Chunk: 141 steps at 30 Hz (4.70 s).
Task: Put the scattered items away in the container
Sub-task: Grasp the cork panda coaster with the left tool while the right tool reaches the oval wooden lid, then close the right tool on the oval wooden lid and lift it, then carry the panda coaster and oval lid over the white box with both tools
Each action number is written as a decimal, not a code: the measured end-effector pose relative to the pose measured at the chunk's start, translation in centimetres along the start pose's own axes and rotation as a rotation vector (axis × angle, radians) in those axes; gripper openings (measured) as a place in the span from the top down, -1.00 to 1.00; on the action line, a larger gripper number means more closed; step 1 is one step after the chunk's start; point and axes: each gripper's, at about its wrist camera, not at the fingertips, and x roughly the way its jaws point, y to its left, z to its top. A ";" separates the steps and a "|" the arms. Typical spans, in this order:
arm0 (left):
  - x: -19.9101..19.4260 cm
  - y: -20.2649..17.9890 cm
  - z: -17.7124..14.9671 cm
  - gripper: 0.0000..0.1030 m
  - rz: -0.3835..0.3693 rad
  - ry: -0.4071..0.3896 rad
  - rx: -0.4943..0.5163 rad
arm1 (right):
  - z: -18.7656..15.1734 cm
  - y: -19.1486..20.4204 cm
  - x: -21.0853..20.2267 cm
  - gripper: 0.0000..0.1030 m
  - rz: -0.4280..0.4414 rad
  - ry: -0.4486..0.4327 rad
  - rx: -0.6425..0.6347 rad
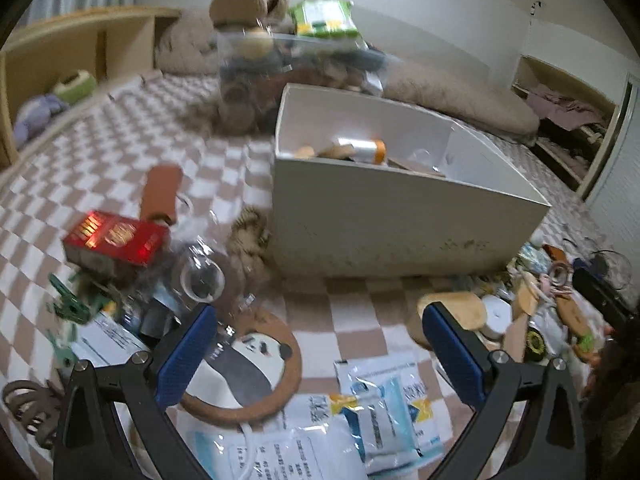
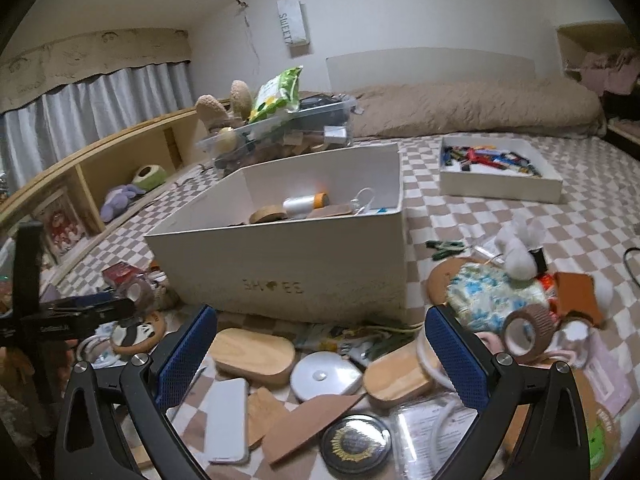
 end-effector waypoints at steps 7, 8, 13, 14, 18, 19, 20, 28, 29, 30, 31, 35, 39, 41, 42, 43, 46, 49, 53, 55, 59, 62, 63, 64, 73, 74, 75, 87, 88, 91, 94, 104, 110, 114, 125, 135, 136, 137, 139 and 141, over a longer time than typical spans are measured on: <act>1.2 1.9 -0.6 -1.00 -0.135 0.133 -0.062 | -0.4 0.5 0.3 -1.00 0.032 0.025 -0.015; 1.3 2.2 -0.7 -1.00 -0.148 0.144 -0.076 | -0.4 0.5 0.3 -1.00 0.035 0.025 -0.018; 1.7 3.5 -1.0 -1.00 -0.113 0.175 -0.113 | -0.4 0.9 0.4 -1.00 0.047 0.026 -0.036; 1.8 3.7 -1.0 -1.00 -0.102 0.182 -0.118 | -0.4 0.9 0.4 -1.00 0.051 0.026 -0.038; 2.1 4.1 -1.1 -1.00 -0.023 0.191 -0.114 | -0.4 1.1 0.3 -1.00 0.066 0.026 -0.051; 2.1 4.1 -1.2 -1.00 0.017 0.193 -0.104 | -0.4 1.2 0.4 -1.00 0.067 0.029 -0.056; 2.3 4.0 -1.3 -1.00 0.056 0.197 -0.090 | -0.5 1.3 0.5 -1.00 0.068 0.033 -0.061; 3.7 4.7 -1.7 -1.00 0.170 0.255 -0.082 | -0.8 1.7 1.2 -1.00 0.076 0.063 -0.072; 3.9 4.5 -1.8 -1.00 0.179 0.255 -0.073 | -0.9 1.7 1.4 -1.00 0.076 0.071 -0.070; 3.9 4.5 -1.8 -1.00 0.180 0.256 -0.070 | -0.9 1.7 1.6 -1.00 0.076 0.081 -0.067; 4.0 4.5 -1.8 -1.00 0.191 0.258 -0.063 | -1.0 1.7 1.6 -1.00 0.077 0.088 -0.064; 4.5 4.0 -1.9 -1.00 0.201 0.272 -0.047 | -1.3 1.9 2.0 -1.00 0.082 0.129 -0.064; 4.7 3.4 -2.1 -0.99 0.237 0.268 -0.025 | -1.6 2.4 2.3 -1.00 0.084 0.160 -0.080; 4.4 3.5 -2.1 -0.94 0.240 0.258 -0.021 | -1.8 2.7 2.5 -1.00 0.090 0.171 -0.088; 4.3 3.5 -2.2 -0.95 0.240 0.254 -0.019 | -1.9 2.9 2.5 -1.00 0.090 0.178 -0.095; 4.1 3.6 -2.2 -0.94 0.233 0.250 -0.018 | -1.9 3.1 2.6 -1.00 0.088 0.182 -0.098; 3.5 3.6 -2.2 -0.94 0.199 0.234 -0.013 | -2.1 3.5 2.9 -1.00 0.093 0.207 -0.086; 2.9 3.0 -2.4 -0.94 0.154 0.219 0.005 | -2.1 3.7 3.4 -1.00 0.108 0.243 -0.048; 2.6 2.1 -2.7 -0.94 0.119 0.206 0.050 | -2.1 4.5 4.4 -1.00 0.121 0.278 -0.006; 2.8 1.2 -2.7 -0.94 0.094 0.206 0.057 | -2.0 4.9 5.1 -1.00 0.120 0.294 0.005; 1.9 0.8 -2.8 -0.94 0.066 0.180 0.080 | -2.0 5.6 7.0 -1.00 0.089 0.353 0.013; 1.3 0.3 -2.4 -0.94 0.030 0.145 0.085 | -2.2 5.9 8.4 -1.00 0.058 0.400 0.011; 1.4 0.0 -2.0 -0.94 0.021 0.128 0.090 | -2.3 6.0 8.7 -1.00 0.054 0.413 0.011; 1.0 -0.3 -1.9 -0.94 0.017 0.108 0.096 | -2.3 6.0 8.9 -1.00 0.052 0.421 0.013; -0.5 -1.1 -0.5 -0.94 -0.007 -0.018 0.046 | -2.3 7.4 10.5 -1.00 0.014 0.433 -0.015; -0.9 -1.3 -0.6 -0.94 -0.009 -0.022 0.039 | -2.3 7.6 10.8 -1.00 0.008 0.432 -0.021; -1.1 -1.5 -0.7 -0.94 -0.010 -0.024 0.034 | -2.3 7.7 10.9 -1.00 0.010 0.432 -0.022; -1.3 -0.9 -0.5 -0.94 -0.005 -0.046 0.000 | -3.3 8.5 13.3 -0.91 -0.042 0.492 -0.113; -1.3 -0.8 -0.5 -0.94 -0.006 -0.046 -0.001 | -3.2 8.5 13.1 -0.82 -0.049 0.480 -0.113; -1.3 -0.8 -0.5 -0.94 -0.008 -0.047 0.000 | -3.0 7.9 12.6 -0.82 -0.020 0.463 -0.079; -1.2 -0.8 -0.6 -0.94 -0.007 -0.047 0.001 | -2.7 7.9 12.0 -0.82 -0.016 0.439 -0.083; -1.2 -0.8 -0.6 -0.94 -0.005 -0.047 0.001 | -2.2 8.6 9.8 -0.82 0.033 0.376 -0.085; -1.0 -0.6 -0.7 -0.94 0.001 -0.041 0.000 | -1.9 8.4 8.6 -0.82 0.031 0.358 -0.072; -1.1 -0.6 -0.7 -0.94 0.004 -0.045 0.001 | -2.1 8.1 7.2 -0.82 0.037 0.349 -0.053; -1.0 -0.7 -0.6 -0.94 -0.012 -0.037 0.000 | -1.5 6.6 3.6 -0.82 0.050 0.286 -0.019; -2.2 -2.2 0.4 -0.94 -0.036 -0.079 0.024 | 0.3 4.9 1.6 -0.82 0.060 0.207 0.035; -2.3 -2.4 0.6 -0.94 -0.034 -0.084 0.032 | 0.5 4.8 1.3 -0.82 0.062 0.196 0.041; -2.5 -2.7 0.9 -0.94 -0.034 -0.090 0.042 | 0.8 4.6 1.1 -0.82 0.064 0.185 0.045; -2.6 -3.2 1.6 -0.94 -0.039 -0.100 0.053 | 1.3 4.3 0.7 -0.82 0.068 0.166 0.052; -2.8 -3.8 2.6 -0.94 -0.039 -0.115 0.062 | 2.1 4.0 0.5 -0.82 0.073 0.152 0.060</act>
